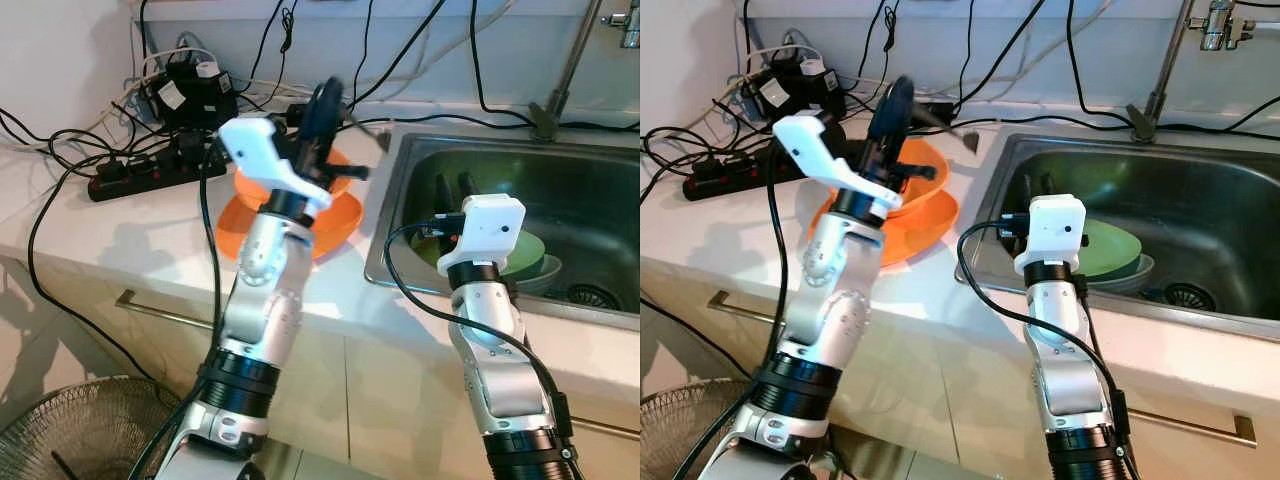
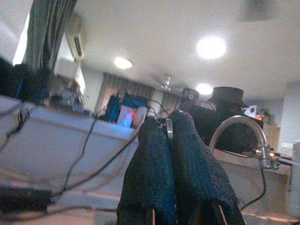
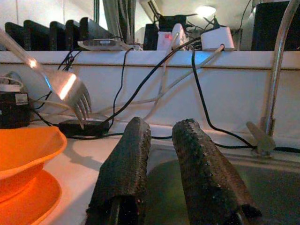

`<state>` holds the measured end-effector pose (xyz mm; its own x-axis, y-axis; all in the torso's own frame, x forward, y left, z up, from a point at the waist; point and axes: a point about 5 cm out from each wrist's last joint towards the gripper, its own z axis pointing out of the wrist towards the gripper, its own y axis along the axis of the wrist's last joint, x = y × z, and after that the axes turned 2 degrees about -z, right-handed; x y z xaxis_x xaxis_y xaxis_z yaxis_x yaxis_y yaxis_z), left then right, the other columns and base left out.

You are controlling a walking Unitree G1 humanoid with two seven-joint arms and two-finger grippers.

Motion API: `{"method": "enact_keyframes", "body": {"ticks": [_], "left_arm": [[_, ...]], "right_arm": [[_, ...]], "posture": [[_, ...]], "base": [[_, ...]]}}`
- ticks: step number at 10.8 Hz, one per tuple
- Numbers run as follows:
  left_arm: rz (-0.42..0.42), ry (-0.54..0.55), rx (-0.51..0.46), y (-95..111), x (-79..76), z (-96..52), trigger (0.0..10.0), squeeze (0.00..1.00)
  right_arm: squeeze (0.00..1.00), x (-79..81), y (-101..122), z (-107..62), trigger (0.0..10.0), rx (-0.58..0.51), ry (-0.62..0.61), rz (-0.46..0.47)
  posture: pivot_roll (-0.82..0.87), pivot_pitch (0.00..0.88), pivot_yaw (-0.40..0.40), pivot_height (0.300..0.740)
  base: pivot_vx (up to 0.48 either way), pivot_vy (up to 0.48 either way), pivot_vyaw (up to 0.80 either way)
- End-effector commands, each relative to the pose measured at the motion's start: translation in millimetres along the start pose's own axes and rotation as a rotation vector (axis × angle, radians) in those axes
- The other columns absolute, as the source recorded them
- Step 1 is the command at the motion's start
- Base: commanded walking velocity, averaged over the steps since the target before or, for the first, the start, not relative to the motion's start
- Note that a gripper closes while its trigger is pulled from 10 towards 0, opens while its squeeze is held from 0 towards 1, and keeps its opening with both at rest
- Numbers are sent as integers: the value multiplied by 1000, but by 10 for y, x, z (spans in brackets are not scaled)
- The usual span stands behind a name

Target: Kitchen organization

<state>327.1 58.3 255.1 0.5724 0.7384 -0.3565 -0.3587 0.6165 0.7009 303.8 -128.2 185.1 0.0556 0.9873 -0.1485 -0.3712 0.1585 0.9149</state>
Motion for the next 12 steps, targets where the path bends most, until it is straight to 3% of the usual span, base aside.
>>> {"method": "enact_keyframes", "body": {"ticks": [1, 3, 8, 12], "left_arm": [[-64, 17, 34, -64, 56, -33, 10000, 0], [-144, 19, 79, -183, 68, -81, 10000, 0], [-248, -5, 129, -280, 14, -103, 10000, 0], [-202, 18, 180, -377, 97, -229, 10000, 0]], "right_arm": [[0, 61, 13, -16, 10000, -11, 30, -26], [0, 113, 27, -31, 10000, -33, 59, -124], [0, 229, 75, -58, 10000, -95, 145, -301], [0, 270, 36, -92, 10000, -95, 169, -349]], "posture": [[32, 0, 109, 740], [30, 0, 111, 740], [26, 0, 114, 740], [23, 0, 117, 740]], "base": [[0, 0, 0], [0, 0, 0], [0, 0, 0], [0, 0, 0]]}}
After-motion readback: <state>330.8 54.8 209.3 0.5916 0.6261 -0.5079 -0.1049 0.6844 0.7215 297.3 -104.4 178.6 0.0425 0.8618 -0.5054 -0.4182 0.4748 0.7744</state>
